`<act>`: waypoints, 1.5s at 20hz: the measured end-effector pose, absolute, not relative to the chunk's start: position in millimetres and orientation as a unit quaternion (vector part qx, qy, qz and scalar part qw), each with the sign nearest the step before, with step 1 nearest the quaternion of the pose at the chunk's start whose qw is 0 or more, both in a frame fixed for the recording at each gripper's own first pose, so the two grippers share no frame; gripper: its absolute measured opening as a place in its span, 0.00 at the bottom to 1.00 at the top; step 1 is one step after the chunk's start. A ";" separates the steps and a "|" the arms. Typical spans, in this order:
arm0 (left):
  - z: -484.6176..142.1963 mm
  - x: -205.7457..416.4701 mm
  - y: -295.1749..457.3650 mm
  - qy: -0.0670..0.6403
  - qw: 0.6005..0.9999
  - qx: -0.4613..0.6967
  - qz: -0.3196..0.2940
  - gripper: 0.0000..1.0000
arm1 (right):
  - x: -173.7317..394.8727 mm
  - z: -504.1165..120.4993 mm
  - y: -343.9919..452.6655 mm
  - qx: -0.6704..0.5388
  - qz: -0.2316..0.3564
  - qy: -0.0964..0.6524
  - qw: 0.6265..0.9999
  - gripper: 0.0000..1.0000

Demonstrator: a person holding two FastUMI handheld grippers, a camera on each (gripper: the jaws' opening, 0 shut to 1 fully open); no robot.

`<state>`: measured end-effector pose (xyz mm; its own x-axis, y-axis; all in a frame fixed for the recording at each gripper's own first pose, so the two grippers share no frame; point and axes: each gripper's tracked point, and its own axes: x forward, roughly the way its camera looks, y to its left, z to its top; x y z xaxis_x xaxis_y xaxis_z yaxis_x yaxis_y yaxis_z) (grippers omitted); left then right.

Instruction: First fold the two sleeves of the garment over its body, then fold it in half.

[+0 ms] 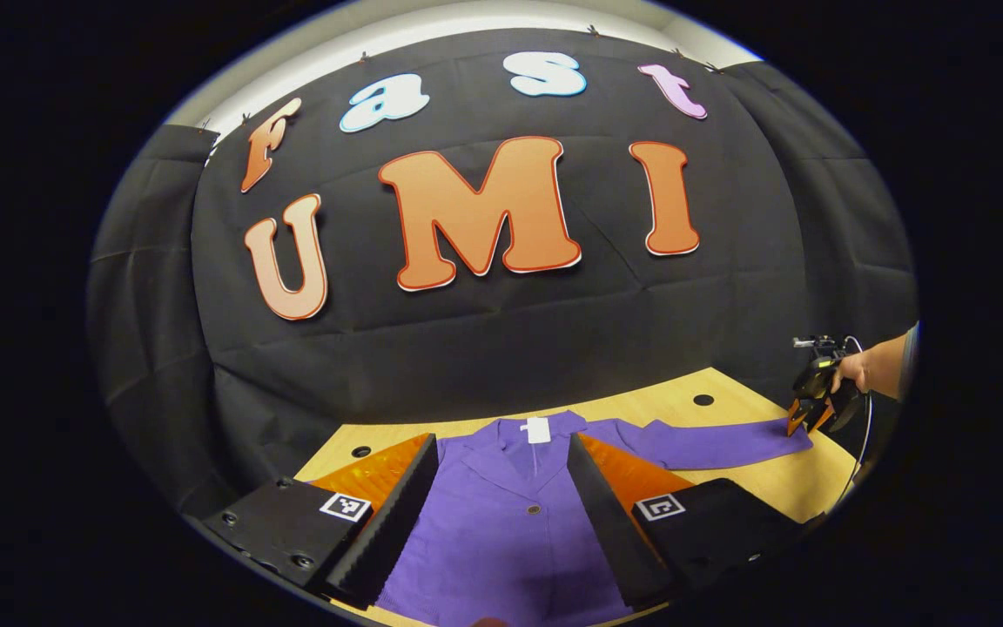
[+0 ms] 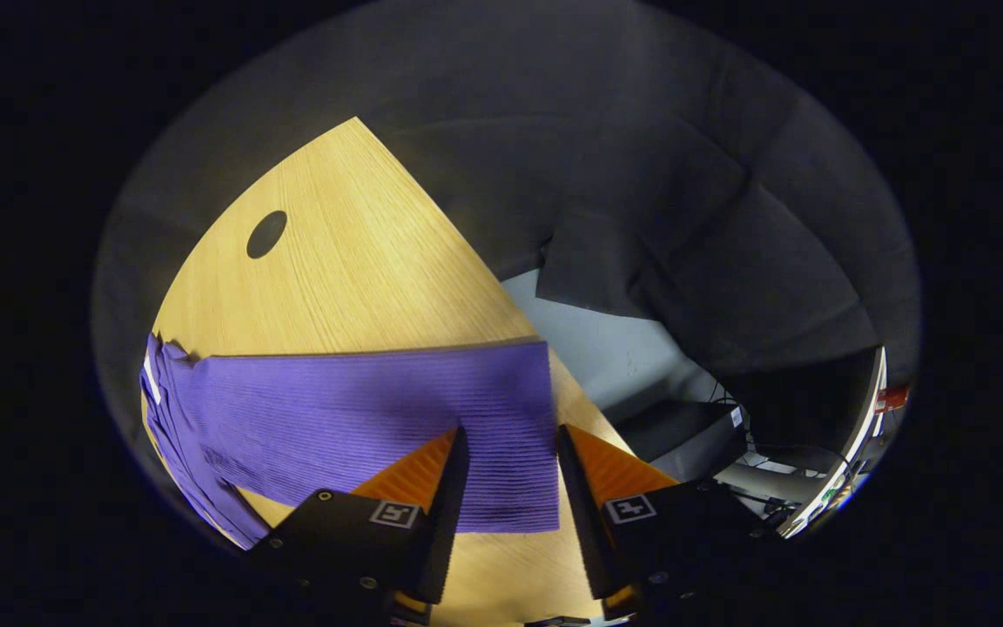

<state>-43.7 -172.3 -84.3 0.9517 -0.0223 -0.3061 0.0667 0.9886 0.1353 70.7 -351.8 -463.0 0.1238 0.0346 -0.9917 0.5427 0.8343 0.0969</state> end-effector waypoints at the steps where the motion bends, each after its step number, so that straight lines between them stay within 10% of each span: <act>1: -85.1 -45.3 -172.3 0.153 0.985 0.073 -0.023 0.95 | 71.4 -464.0 -350.8 0.228 -0.177 0.640 0.712 0.67; 6: -88.6 -49.0 -164.8 0.158 0.985 0.072 -0.015 0.95 | 72.2 -462.3 -347.2 0.271 -0.187 0.637 0.697 0.16; 8: -88.7 -49.8 -159.3 0.160 0.984 0.073 -0.012 0.95 | 71.1 -460.1 -343.9 0.284 -0.176 0.636 0.696 0.10; 30: -84.6 -35.3 -35.4 0.133 0.990 0.033 -0.031 0.94 | 143.2 -240.5 -170.7 0.262 -0.064 0.543 0.795 0.05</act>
<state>-35.3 -35.4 -84.6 0.9625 -0.0521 -0.2662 0.0699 0.9959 0.0577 143.2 -170.7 -240.5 0.4018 0.1833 -0.8972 0.3858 0.8546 0.3474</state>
